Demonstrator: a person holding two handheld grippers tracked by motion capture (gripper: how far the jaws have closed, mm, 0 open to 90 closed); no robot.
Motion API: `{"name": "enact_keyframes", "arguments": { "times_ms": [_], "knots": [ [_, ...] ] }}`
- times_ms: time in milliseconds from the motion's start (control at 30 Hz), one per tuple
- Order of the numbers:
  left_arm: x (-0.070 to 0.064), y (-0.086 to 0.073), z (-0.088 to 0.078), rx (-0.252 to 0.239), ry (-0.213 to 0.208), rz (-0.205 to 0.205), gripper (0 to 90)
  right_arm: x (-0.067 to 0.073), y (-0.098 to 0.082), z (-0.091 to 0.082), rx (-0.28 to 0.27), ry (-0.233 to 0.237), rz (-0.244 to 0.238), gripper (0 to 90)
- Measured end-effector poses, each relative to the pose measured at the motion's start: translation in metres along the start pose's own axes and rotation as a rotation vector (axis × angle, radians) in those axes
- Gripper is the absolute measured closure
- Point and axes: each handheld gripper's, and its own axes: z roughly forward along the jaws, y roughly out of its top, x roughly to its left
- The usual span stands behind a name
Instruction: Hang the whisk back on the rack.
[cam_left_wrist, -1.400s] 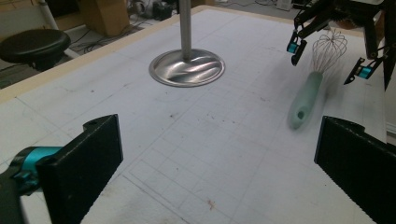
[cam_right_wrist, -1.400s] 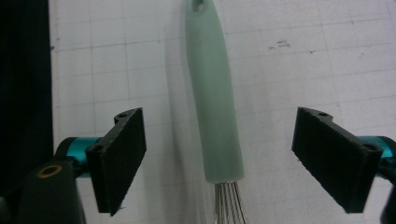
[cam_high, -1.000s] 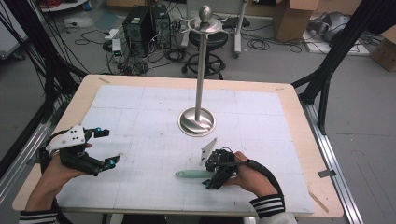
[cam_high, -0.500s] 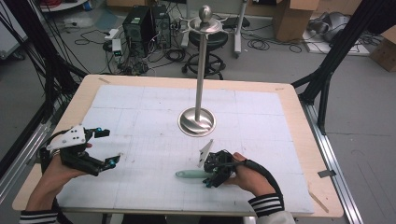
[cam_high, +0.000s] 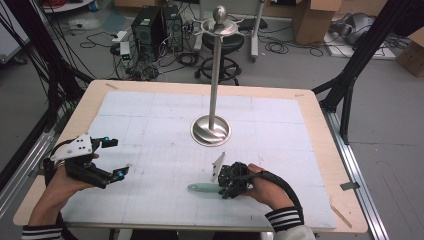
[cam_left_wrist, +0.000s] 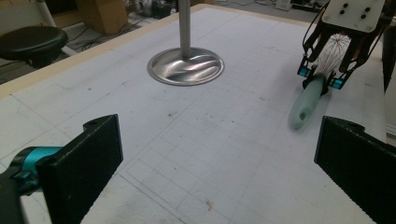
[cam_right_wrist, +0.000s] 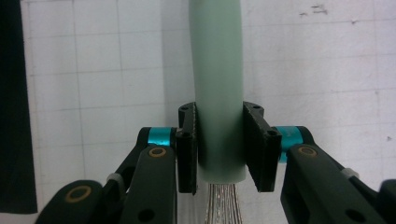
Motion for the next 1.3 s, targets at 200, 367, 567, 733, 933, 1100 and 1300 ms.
{"name": "enact_keyframes", "arguments": {
  "times_ms": [200,367,567,733,933,1100,1300],
  "knots": [
    [0.0,0.0,0.0,0.0,-0.001,0.001,1.7,0.0,-0.001,-0.001,-0.007,0.015,-0.013,69.1],
    [0.0,0.0,0.0,0.003,0.002,0.002,1.7,-0.001,-0.003,-0.009,-0.043,0.016,-0.009,69.1],
    [-0.001,0.0,0.001,0.006,0.003,0.003,1.7,-0.003,-0.009,-0.024,-0.12,0.016,-0.002,69.2],
    [0.0,0.0,0.001,0.007,0.003,0.005,1.7,-0.005,-0.014,-0.035,-0.18,0.006,0.008,69.3],
    [0.0,0.0,0.001,0.008,0.004,0.005,1.7,-0.008,-0.02,-0.048,-0.237,-0.014,0.017,69.3],
    [0.0,0.0,0.001,0.012,0.004,0.008,1.7,-0.009,-0.026,-0.063,-0.294,-0.033,0.037,69.4],
    [-0.001,-0.001,0.002,0.017,0.004,0.009,1.7,-0.013,-0.037,-0.081,-0.374,-0.04,0.066,69.3]
  ]
}}
